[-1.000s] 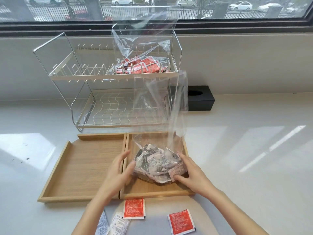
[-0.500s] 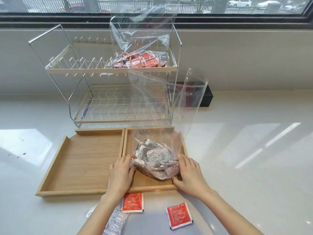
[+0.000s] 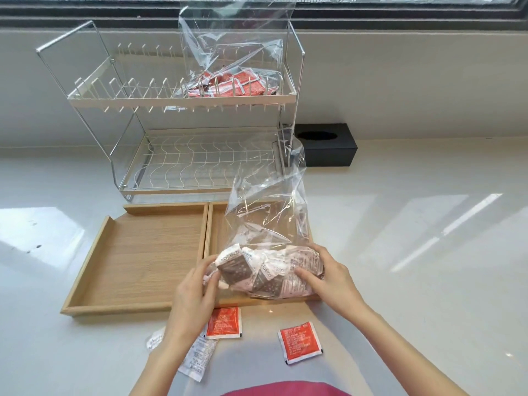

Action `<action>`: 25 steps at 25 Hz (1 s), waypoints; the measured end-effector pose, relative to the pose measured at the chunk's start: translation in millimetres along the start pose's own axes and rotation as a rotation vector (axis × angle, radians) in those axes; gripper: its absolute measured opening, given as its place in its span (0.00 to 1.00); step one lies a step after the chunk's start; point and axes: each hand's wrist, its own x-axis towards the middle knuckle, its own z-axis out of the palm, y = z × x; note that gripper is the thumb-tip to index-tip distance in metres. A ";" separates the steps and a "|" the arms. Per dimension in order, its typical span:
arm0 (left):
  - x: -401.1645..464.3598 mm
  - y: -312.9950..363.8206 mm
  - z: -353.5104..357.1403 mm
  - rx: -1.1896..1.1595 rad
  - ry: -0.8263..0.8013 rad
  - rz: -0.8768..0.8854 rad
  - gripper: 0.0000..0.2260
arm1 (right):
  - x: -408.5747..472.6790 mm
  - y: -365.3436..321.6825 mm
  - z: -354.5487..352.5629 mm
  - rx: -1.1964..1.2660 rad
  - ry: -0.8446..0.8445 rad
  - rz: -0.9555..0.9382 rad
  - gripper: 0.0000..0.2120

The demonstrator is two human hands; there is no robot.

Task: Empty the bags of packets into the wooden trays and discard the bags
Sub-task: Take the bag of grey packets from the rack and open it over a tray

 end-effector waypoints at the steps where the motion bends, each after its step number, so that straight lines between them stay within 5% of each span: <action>1: -4.8 0.3 1.2 -0.003 0.007 -0.025 0.12 | -2.3 1.2 1.1 -0.002 -0.016 0.011 0.28; 9: -20.7 -8.6 -4.0 -0.070 -0.149 -0.138 0.27 | -23.3 14.4 -8.8 0.004 -0.107 0.021 0.35; 17: -14.5 8.7 -31.6 0.066 0.014 -0.060 0.09 | -18.8 -1.5 -13.2 0.112 0.053 0.024 0.19; 25: -20.9 25.4 -54.6 -0.055 0.182 -0.061 0.08 | -13.5 -41.6 -37.2 0.210 0.156 -0.094 0.11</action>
